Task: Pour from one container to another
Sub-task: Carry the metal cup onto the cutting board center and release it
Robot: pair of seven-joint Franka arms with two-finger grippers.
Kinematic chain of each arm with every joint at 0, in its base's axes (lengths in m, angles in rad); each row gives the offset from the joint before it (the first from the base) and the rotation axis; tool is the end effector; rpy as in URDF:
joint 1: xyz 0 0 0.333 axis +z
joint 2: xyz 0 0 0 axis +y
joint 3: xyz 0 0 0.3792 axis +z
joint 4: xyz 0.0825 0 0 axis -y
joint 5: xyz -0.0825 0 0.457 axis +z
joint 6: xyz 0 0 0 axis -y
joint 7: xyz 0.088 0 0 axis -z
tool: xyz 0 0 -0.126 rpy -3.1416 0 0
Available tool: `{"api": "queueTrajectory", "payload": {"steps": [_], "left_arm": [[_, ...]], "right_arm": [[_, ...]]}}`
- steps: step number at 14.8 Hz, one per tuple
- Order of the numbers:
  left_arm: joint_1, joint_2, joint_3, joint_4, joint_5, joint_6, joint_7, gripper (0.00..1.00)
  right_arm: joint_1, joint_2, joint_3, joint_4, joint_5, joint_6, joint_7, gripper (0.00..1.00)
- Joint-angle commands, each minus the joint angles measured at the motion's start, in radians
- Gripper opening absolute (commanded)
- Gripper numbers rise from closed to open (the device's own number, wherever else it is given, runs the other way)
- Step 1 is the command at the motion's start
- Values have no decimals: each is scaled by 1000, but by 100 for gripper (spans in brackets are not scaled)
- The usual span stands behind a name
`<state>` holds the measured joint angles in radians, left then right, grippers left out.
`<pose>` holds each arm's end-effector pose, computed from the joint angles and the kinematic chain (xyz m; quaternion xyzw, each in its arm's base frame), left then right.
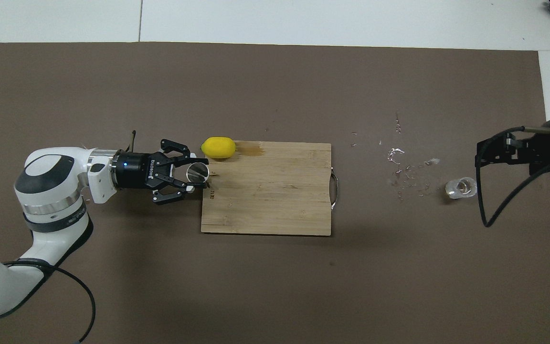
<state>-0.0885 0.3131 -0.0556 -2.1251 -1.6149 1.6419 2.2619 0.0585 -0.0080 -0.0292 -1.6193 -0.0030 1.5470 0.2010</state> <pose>0.5973 -0.2060 0.3051 0.5304 -0.4722 0.4348 0.5538 0.6189 0.0177 0.6454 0.9958 -0.0857 -0.0318 0.0051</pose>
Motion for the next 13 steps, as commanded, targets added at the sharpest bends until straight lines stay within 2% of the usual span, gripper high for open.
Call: {"api": "queueTrajectory", "payload": {"steps": [1, 8, 10, 13], "left_arm": [[-89, -63, 11, -61, -114, 105, -15, 25], [-370, -51, 8, -42, -456, 393, 5, 29], [-413, -43, 8, -35, -534, 473, 120, 29], [-422, -34, 7, -32, -547, 504, 168, 29]], "right_arm": [[-3, -21, -3, -21, 15, 2, -15, 100], [-3, -21, -3, -22, 15, -7, -23, 100], [-8, -21, -5, -21, 15, 4, -23, 100], [-28, -20, -5, -30, 18, 69, 12, 100]]}}
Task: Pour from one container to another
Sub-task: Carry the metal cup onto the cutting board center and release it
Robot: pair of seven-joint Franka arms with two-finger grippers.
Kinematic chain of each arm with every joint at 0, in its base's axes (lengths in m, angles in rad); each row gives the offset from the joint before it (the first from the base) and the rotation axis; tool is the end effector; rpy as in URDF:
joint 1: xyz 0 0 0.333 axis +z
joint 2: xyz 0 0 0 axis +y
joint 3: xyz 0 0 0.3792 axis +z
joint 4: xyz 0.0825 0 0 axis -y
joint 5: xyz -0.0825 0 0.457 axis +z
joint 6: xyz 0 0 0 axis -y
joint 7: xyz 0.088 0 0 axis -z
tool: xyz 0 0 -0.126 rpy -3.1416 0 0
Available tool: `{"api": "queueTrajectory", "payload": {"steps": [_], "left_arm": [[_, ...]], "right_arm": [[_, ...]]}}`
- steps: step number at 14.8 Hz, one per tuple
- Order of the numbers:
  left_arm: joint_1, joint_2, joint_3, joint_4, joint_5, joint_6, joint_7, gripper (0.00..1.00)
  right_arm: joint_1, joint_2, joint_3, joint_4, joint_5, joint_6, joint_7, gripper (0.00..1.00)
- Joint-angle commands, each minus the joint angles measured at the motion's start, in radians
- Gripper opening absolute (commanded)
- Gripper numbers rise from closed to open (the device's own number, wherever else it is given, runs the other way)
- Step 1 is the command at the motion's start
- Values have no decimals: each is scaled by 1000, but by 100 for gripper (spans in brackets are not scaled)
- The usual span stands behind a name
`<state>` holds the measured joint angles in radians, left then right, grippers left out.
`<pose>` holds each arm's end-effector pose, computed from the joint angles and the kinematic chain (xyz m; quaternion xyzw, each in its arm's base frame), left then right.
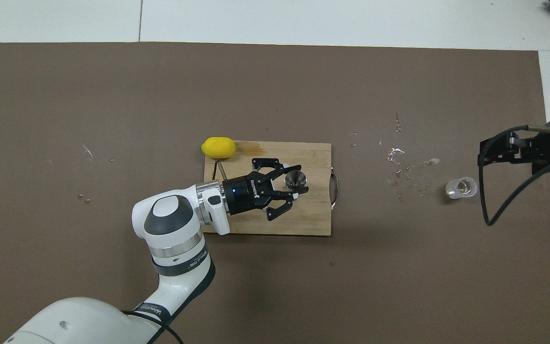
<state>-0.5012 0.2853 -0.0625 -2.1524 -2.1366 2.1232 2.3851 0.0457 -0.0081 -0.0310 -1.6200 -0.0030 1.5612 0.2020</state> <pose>0.5316 -0.3959 0.2936 0.6133 -0.4120 0.4799 0.4731 0.6209 0.0087 0.6462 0.9953 -0.0935 -0.0251 0.0041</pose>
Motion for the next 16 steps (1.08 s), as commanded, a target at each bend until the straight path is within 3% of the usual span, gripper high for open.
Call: {"api": "queueTrajectory", "payload": {"steps": [1, 4, 6, 8, 10, 11, 12, 16], "left_arm": [[-10, -5, 13, -4, -25, 32, 75, 29], [-11, 0, 12, -4, -29, 55, 128, 29], [-16, 0, 12, -6, -32, 57, 128, 38], [-17, 0, 12, -4, -32, 72, 128, 38], [-17, 2, 13, -4, -32, 86, 128, 48], [-20, 3, 13, -7, -32, 87, 128, 65], [-19, 3, 13, -9, -32, 87, 128, 100], [-1, 0, 15, -17, -29, 69, 126, 100]], "right_arm": [[-15, -21, -3, -41, 18, 75, 55, 100], [-20, -9, -3, -64, 18, 115, 224, 99], [-20, -3, -3, -90, 18, 160, 316, 98], [-30, 14, -3, -106, 18, 178, 443, 97], [-43, 25, -4, -129, 37, 232, 589, 95], [-56, 34, -3, -136, 56, 247, 644, 93], [-76, 55, -4, -136, 98, 252, 692, 93], [-188, 143, -4, -138, 247, 284, 801, 94]]}}
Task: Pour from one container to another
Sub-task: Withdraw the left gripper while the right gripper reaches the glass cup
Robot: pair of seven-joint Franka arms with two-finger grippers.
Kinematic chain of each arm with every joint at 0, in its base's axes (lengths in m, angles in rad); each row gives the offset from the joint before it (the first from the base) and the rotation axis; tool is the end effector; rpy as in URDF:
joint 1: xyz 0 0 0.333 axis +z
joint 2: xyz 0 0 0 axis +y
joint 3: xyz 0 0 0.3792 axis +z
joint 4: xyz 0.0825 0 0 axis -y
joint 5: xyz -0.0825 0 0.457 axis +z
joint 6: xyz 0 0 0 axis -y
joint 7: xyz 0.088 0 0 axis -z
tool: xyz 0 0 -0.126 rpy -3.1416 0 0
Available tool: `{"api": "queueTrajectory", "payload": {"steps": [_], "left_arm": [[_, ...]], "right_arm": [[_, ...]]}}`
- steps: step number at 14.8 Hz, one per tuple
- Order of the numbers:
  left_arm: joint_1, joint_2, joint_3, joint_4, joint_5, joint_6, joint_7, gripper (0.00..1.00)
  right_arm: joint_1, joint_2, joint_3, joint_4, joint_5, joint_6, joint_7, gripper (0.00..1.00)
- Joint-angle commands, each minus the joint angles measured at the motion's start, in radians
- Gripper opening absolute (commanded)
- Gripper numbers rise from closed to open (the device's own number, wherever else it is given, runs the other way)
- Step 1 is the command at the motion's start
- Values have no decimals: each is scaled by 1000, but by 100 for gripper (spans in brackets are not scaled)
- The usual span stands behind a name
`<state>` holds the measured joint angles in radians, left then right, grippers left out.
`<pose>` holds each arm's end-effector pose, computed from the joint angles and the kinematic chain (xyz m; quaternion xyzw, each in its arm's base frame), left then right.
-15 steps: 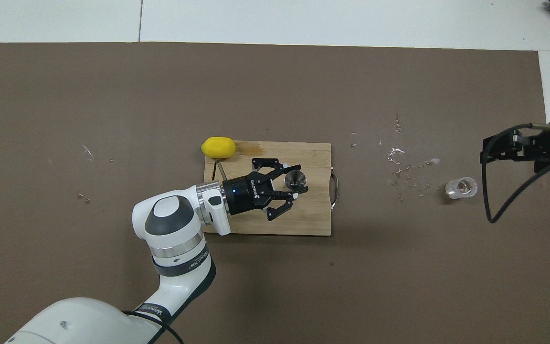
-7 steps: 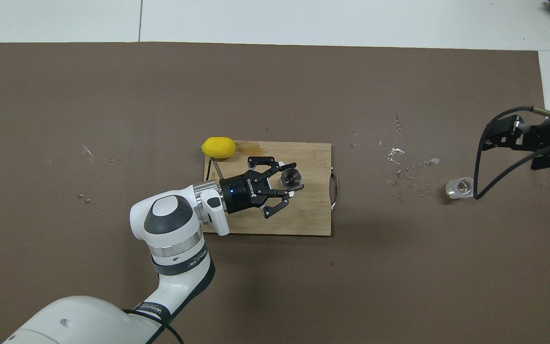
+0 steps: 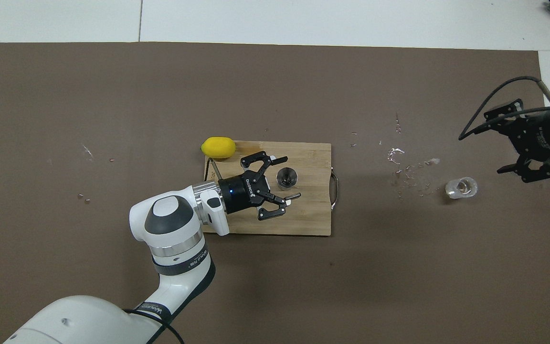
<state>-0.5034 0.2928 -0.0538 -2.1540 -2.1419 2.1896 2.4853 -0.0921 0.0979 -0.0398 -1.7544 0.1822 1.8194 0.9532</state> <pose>0.5364 -0.3845 0.2816 0.6190 -0.4395 0.4948 0.4229 0.6621 -0.0686 0.5274 -0.8406 0.5346 0.0492 0.0722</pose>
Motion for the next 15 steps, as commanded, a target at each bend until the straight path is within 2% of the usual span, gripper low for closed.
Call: {"api": "queueTrajectory", "payload": {"steps": [1, 5, 11, 13, 15], "left_arm": [[15, -12, 6, -24, -21, -13, 26, 100], [72, -67, 9, -111, 48, -68, 26, 100], [238, -213, 12, -263, 321, -155, 24, 100], [314, -245, 15, -261, 489, -169, 17, 100], [353, -285, 22, -236, 720, -171, -12, 100]], "right_arm": [[-70, 55, 4, -7, 85, 31, 64, 94], [-168, 77, 4, -121, 229, 165, 90, 97], [-235, 124, 6, -195, 339, 219, 62, 97], [-242, 123, 6, -249, 387, 262, 18, 96], [-256, 131, 4, -295, 463, 274, -55, 96]]}}
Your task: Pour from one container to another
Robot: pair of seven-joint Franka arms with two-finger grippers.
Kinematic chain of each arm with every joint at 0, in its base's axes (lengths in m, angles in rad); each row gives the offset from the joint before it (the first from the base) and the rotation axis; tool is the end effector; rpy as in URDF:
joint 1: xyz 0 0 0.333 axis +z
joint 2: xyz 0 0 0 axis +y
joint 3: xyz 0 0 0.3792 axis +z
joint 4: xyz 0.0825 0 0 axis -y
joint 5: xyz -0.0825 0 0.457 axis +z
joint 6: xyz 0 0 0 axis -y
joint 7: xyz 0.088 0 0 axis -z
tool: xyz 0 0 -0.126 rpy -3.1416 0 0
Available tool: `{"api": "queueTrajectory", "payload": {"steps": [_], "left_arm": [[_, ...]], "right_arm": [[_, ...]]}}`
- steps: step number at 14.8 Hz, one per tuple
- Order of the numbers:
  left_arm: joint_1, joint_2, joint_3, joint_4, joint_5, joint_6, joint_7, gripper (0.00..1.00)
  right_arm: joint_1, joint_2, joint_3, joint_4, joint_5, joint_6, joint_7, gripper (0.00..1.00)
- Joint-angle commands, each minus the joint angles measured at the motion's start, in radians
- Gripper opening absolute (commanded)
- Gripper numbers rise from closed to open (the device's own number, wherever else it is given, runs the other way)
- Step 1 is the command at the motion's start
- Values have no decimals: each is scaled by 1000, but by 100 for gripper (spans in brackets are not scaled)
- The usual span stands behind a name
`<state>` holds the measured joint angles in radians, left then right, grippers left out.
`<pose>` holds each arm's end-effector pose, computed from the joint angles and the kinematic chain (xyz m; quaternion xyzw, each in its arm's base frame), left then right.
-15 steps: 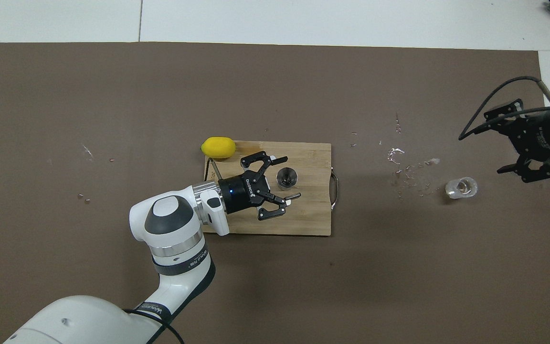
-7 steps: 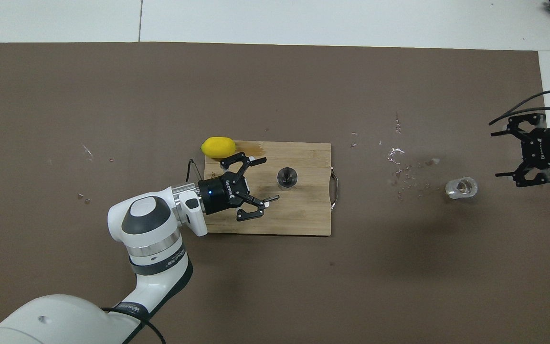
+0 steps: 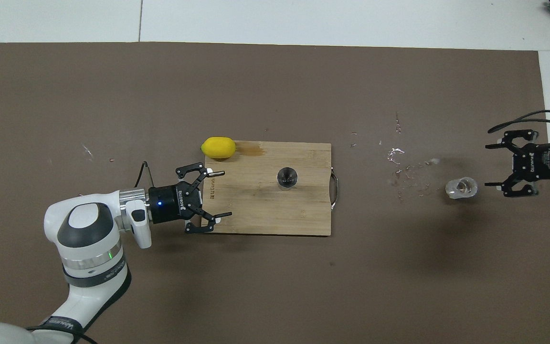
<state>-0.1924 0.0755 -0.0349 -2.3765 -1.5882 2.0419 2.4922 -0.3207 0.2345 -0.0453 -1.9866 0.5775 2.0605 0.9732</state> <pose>0.5220 -0.1950 0.3012 0.5799 -0.5768 0.4437 0.3662 0.6261 -0.1982 0.3419 -0.6550 0.7142 0.1428 0.2012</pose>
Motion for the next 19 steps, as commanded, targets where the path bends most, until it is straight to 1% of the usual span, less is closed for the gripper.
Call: {"api": "queueTrajectory", "payload": {"steps": [1, 3, 5, 8, 10, 11, 13, 14, 16, 17, 18, 19], "left_arm": [[83, -91, 9, 0, 291, -31, -30, 100], [149, -140, 12, 19, 466, -127, -105, 100], [223, -177, 13, 63, 652, -210, -214, 100], [324, -180, 12, 169, 883, -317, -353, 100], [349, -181, 13, 236, 1032, -386, -496, 100], [367, -181, 12, 275, 1100, -403, -542, 100], [375, -183, 16, 325, 1148, -426, -593, 100], [378, -190, 16, 345, 1180, -433, -637, 100], [395, -191, 15, 402, 1194, -457, -828, 100], [407, -186, 15, 428, 1195, -483, -931, 100], [421, -187, 15, 448, 1211, -499, -1035, 100], [424, -189, 16, 454, 1225, -508, -1123, 100]], "right_arm": [[-37, 14, 10, -72, 88, 36, -114, 96], [-64, 41, 11, -81, 122, 30, -175, 96], [-67, 60, 12, -93, 142, 24, -197, 96], [-66, 58, 12, -132, 217, 24, -245, 94], [-57, 58, 12, -133, 219, 15, -243, 92], [-58, 57, 12, -133, 219, 3, -245, 89], [-63, 54, 12, -132, 243, -26, -245, 80], [-58, 52, 12, -132, 257, -31, -243, 79], [-57, 51, 12, -133, 260, -34, -243, 78], [-58, 51, 12, -133, 260, -36, -243, 76], [-58, 51, 12, -132, 260, -45, -243, 62], [-58, 51, 12, -130, 262, -57, -242, 42]]}}
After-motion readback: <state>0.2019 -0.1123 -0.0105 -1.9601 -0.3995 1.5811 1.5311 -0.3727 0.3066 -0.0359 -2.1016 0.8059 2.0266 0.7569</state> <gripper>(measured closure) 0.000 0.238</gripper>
